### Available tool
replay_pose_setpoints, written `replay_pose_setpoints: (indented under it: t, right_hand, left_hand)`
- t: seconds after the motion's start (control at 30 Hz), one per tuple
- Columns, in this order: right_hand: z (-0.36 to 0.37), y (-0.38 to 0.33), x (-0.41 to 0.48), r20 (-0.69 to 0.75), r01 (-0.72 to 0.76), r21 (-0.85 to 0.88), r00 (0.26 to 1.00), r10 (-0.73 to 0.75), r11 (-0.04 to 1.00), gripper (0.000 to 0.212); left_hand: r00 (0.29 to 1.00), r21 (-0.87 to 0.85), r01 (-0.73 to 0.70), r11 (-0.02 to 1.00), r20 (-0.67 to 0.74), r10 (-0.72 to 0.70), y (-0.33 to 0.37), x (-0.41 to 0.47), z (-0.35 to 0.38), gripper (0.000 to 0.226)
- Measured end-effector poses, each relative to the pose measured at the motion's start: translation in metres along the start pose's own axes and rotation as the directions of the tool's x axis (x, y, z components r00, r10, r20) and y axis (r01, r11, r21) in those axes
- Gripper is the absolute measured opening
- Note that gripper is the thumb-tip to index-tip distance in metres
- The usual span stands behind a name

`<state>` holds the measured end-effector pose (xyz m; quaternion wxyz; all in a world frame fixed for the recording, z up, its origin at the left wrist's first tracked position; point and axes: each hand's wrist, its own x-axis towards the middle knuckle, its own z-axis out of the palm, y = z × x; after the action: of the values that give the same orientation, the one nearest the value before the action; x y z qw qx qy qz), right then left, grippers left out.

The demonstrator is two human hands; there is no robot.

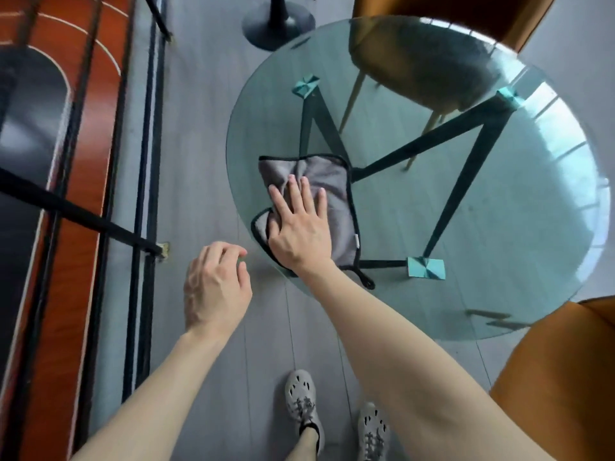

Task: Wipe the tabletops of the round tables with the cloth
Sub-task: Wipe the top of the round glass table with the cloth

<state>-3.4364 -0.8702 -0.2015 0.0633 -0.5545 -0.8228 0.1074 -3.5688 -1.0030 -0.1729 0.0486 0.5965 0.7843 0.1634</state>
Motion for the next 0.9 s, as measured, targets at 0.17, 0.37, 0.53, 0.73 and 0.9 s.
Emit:
replay_pose_setpoints:
  t: [0.17,0.37,0.53,0.73,0.9]
  right_hand:
    - [0.015,-0.019,-0.03,0.036,0.166,0.0,0.986,-0.166,0.986,0.063]
    - [0.007,0.037,-0.11,0.026,0.297,0.021,0.954,-0.298,0.955,0.058]
    - [-0.019,0.145,-0.191,-0.01,0.318,-0.017,0.948,-0.318,0.948,0.055]
    - [-0.081,0.367,-0.291,0.014,-0.212,0.068,0.977,0.212,0.975,0.083]
    - [-0.161,0.463,-0.334,0.097,-0.797,0.301,0.571,0.815,0.523,0.027]
  left_hand:
    - [0.998,0.041,0.062,0.997,-0.013,-0.062,-0.011,-0.026,-0.008,0.021]
    - [0.999,0.019,0.013,1.0,-0.036,-0.012,0.052,-0.043,0.0,0.022]
    - [0.998,-0.001,-0.034,0.999,-0.055,0.034,0.126,-0.068,0.023,0.021]
    - [0.996,-0.03,-0.086,0.996,0.003,0.086,0.218,-0.11,0.052,0.021]
    - [0.991,-0.049,-0.128,0.991,0.035,0.13,0.271,-0.137,0.054,0.021]
